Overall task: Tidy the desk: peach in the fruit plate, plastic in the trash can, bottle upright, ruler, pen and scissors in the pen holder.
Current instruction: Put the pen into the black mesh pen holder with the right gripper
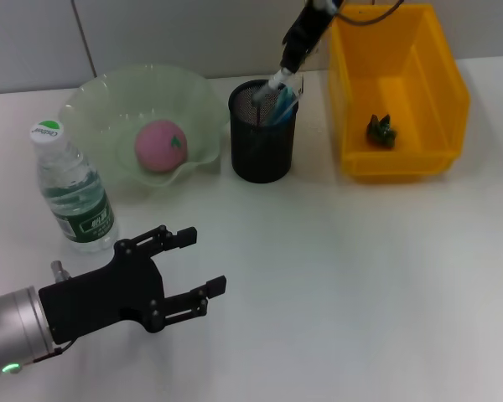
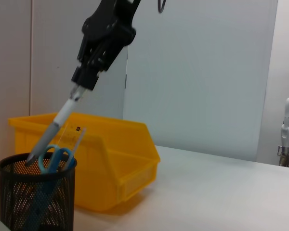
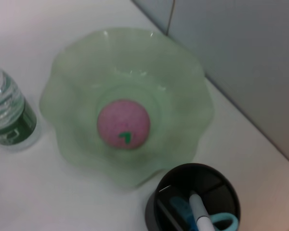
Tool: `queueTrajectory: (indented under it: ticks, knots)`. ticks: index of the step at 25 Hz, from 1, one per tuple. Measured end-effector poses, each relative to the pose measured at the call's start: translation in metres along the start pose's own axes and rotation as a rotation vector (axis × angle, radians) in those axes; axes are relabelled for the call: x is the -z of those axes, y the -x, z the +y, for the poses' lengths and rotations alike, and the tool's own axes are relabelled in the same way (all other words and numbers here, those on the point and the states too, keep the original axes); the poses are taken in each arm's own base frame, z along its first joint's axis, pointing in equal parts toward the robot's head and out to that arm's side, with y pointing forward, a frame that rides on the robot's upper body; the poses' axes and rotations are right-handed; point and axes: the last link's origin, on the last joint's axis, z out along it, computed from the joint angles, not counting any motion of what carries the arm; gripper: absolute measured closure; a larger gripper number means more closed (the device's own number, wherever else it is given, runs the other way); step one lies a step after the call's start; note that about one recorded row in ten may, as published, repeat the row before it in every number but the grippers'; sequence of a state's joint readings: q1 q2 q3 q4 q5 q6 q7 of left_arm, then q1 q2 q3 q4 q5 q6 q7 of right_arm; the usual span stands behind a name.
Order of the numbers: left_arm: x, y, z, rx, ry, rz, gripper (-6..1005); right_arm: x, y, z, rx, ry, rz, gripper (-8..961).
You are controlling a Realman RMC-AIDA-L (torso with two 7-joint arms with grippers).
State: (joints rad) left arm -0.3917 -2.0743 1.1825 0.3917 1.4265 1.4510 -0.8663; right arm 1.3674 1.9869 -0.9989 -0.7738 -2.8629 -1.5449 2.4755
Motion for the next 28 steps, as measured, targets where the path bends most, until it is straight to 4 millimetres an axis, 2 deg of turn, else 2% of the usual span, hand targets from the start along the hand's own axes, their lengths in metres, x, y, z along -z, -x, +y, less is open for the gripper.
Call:
queueTrajectory:
  ticks: [1, 6, 24, 28]
  knots:
    - [0.000, 0.000, 0.000, 0.000, 0.000, -0.001, 204, -0.008, 0.002, 0.002, 0.005, -0.011, 0.015, 808]
    - [0.001, 0.002, 0.002, 0.003, 0.001, -0.004, 204, -0.019, 0.005, 0.007, 0.001, -0.022, 0.027, 807]
    - [0.002, 0.002, 0.003, 0.005, 0.006, -0.002, 204, -0.031, 0.004, 0.008, -0.041, -0.069, 0.037, 803]
    - [0.003, 0.002, 0.003, 0.007, 0.005, -0.001, 204, -0.031, 0.005, 0.012, -0.034, -0.073, 0.008, 656]
